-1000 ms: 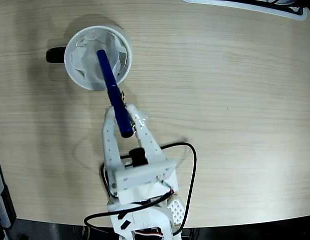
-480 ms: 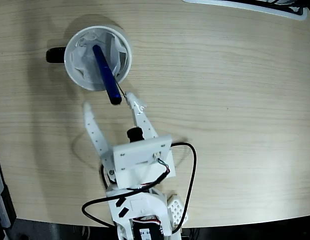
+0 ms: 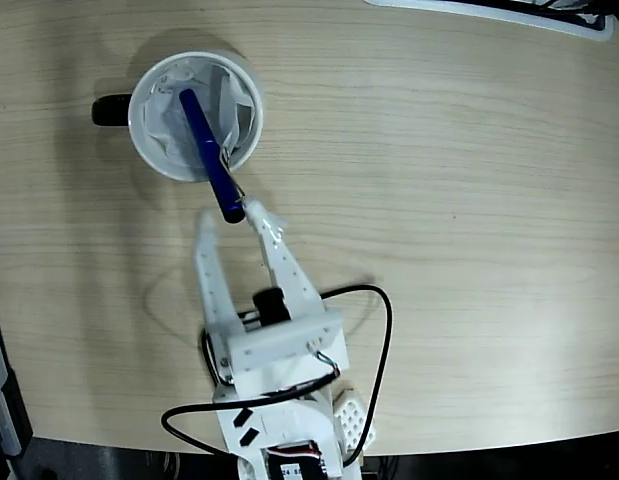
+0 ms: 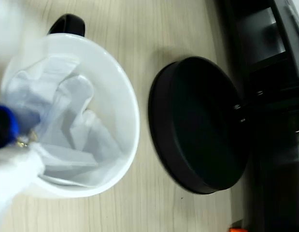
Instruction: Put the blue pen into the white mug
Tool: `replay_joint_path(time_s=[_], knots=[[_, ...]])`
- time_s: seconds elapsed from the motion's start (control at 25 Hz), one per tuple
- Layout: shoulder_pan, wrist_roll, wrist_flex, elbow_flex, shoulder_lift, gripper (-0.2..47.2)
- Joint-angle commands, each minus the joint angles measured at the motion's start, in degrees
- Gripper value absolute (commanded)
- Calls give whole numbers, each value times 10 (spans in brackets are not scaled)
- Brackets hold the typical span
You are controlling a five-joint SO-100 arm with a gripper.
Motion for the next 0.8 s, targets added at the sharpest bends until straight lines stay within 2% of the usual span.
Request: replay_joint_path(time_s=[0.0, 0.2, 0.44, 0.52, 0.76], knots=[[-4, 24, -18, 51, 104, 1], [11, 133, -17, 105, 217, 0], [79, 360, -11, 114, 254, -1], [111, 439, 41, 114, 279, -1], [176, 620, 304, 125, 386, -1]])
